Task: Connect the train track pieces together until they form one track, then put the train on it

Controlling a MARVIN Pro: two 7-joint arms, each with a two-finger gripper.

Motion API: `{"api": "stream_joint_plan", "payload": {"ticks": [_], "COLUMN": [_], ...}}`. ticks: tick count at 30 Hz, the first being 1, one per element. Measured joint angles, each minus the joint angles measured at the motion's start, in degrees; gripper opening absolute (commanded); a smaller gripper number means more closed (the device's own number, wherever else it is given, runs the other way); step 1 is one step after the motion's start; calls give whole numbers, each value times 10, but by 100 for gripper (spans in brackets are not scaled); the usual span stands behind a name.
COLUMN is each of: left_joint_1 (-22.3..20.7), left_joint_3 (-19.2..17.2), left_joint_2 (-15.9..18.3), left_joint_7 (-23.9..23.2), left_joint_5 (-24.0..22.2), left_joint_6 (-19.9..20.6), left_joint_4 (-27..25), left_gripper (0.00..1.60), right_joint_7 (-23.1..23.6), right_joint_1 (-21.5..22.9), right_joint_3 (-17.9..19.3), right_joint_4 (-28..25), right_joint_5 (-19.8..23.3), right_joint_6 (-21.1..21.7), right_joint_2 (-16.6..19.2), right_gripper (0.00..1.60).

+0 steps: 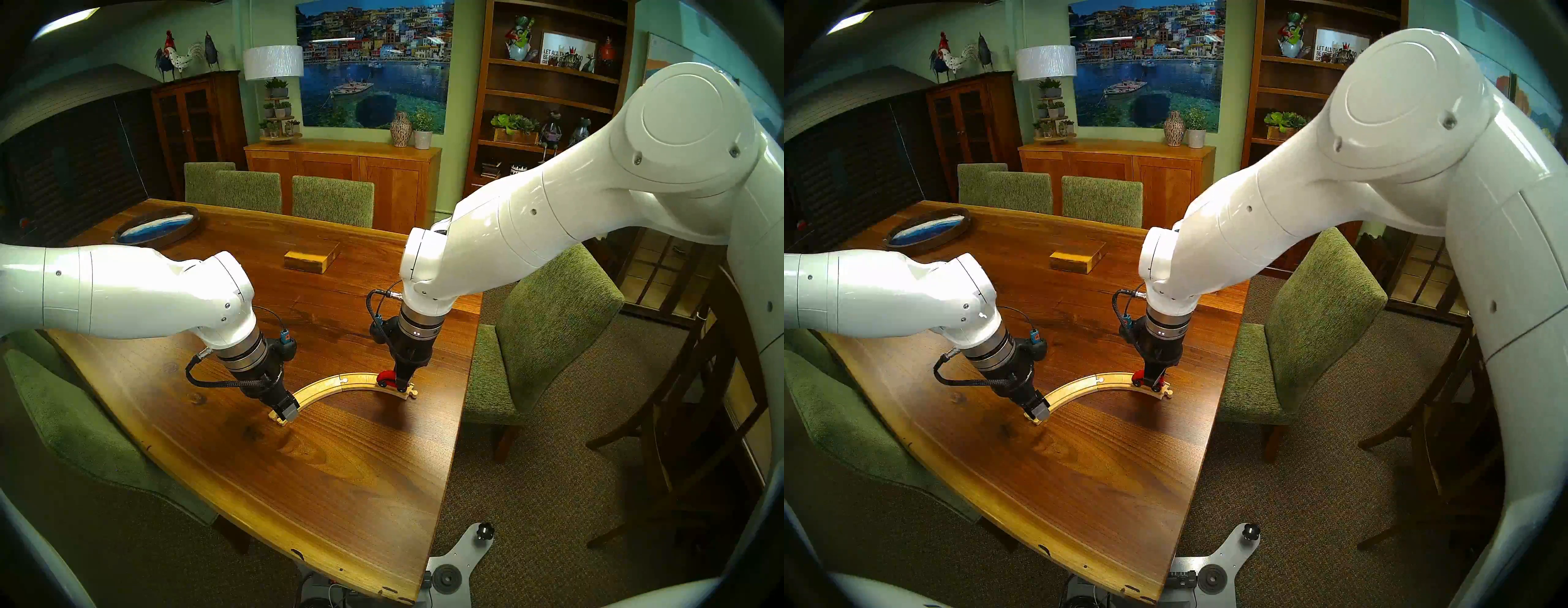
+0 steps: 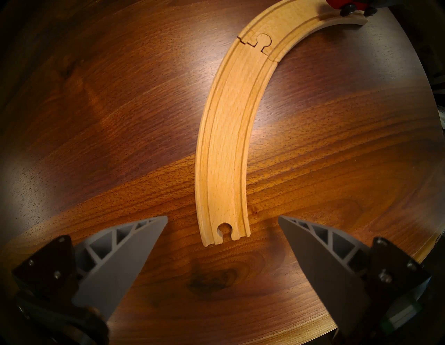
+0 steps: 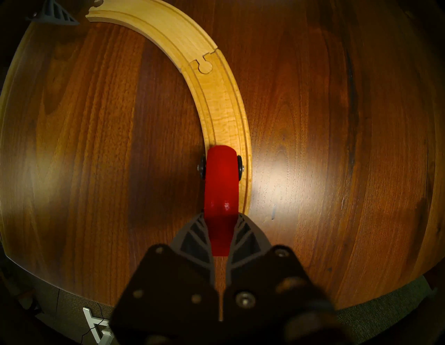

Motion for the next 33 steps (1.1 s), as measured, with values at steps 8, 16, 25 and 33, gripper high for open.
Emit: {"api": "stream_joint_plan", "payload": {"ticks": [8,16,25,33], "left_joint_1": [0,0,0,0], "left_joint_3": [0,0,0,0], "left_joint_2": [0,0,0,0], "left_joint_7": [0,0,0,0], "left_joint_5": [0,0,0,0], "left_joint_6": [0,0,0,0], "left_joint_4": [0,0,0,0], "left_gripper": [160,160,160,160], "right_joint_7": [-3,-7,-6,2], "right_joint_1": [-6,-13,-18,-20], "right_joint_3": [-1,-3,-4,-4], "right_joint_4": [6,12,17,21], "right_joint_5": [3,2,0,-4], "right_joint_6": [0,-6,-11,-13], "right_joint_2": [0,1,1,1], "right_gripper": [0,0,0,0]}}
